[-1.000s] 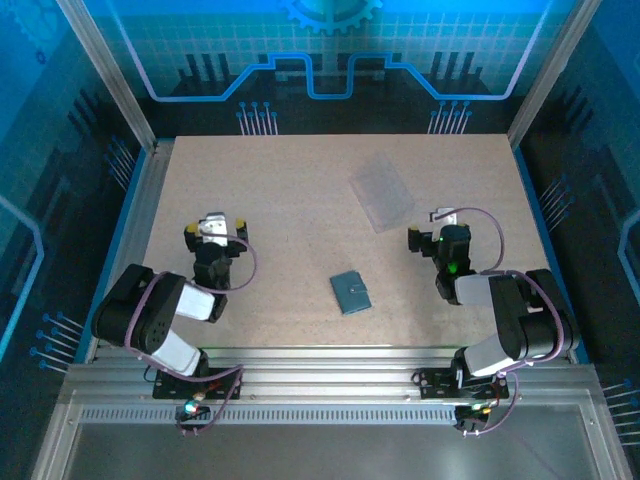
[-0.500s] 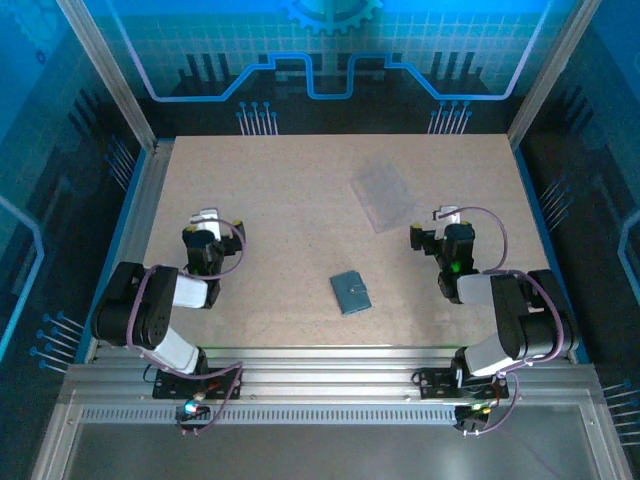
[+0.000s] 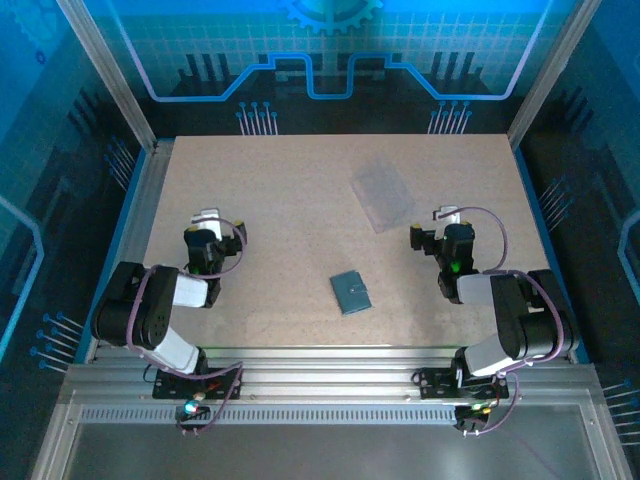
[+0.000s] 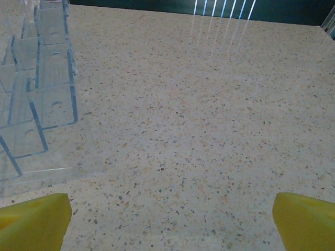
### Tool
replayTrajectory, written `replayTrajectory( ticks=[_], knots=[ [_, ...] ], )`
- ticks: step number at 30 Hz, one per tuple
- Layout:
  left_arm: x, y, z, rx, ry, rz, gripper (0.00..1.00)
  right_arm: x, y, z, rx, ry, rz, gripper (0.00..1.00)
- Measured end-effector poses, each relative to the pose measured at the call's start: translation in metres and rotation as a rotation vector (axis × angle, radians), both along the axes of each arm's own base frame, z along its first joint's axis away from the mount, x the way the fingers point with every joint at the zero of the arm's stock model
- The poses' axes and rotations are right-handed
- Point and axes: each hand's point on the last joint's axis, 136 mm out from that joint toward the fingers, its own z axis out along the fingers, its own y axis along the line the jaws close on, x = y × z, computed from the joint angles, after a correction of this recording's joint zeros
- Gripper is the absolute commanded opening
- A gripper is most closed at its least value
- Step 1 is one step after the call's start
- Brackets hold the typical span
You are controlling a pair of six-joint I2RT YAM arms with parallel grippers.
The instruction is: Put the credit cards into the card holder
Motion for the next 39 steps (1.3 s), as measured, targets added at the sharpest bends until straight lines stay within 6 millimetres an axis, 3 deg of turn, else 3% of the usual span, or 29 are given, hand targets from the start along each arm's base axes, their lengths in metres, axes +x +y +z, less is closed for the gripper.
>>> replayTrajectory(
  ticks=[39],
  knots=[
    [0.0032, -0.0074, -0.0015, -0.021, 0.014, -0.051, 0.99, -0.0001, -0.0004, -0.0001, -0.003, 0.000, -0.004, 1.00]
  ],
)
